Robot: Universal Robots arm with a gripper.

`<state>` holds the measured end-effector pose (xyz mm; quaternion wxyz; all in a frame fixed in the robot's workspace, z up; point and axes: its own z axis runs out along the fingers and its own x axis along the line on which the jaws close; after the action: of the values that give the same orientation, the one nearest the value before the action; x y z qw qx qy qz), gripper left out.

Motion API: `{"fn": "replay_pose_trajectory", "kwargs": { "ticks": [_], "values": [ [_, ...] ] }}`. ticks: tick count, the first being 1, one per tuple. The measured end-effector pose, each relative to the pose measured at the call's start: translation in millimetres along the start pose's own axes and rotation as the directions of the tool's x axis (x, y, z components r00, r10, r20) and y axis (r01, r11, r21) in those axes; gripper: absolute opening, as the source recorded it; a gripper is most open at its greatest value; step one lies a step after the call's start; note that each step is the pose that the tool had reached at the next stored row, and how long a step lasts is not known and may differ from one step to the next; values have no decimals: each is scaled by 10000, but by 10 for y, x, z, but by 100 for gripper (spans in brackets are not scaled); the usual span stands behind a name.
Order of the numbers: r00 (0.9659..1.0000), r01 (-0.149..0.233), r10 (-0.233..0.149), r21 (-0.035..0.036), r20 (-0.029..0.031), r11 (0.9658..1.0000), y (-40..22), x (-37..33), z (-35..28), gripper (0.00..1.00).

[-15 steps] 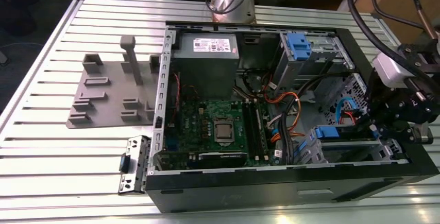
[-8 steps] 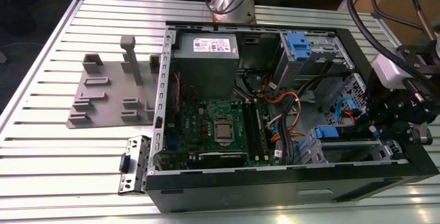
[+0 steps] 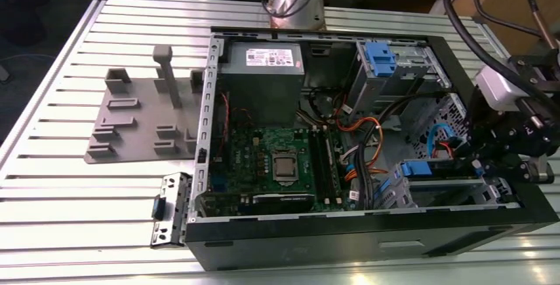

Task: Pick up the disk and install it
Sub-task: 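Insert the first disk wire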

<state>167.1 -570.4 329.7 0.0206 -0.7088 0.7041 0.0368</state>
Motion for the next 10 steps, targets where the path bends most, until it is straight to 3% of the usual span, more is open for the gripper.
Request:
{"fn": "replay_pose_trajectory", "kwargs": {
  "ticks": [7,10],
  "values": [
    [10000,1,-1,0,11,10000,3,-15,-182,24],
    [10000,2,-2,-14,36,10000,-1,-16,-181,24]
  ]
}}
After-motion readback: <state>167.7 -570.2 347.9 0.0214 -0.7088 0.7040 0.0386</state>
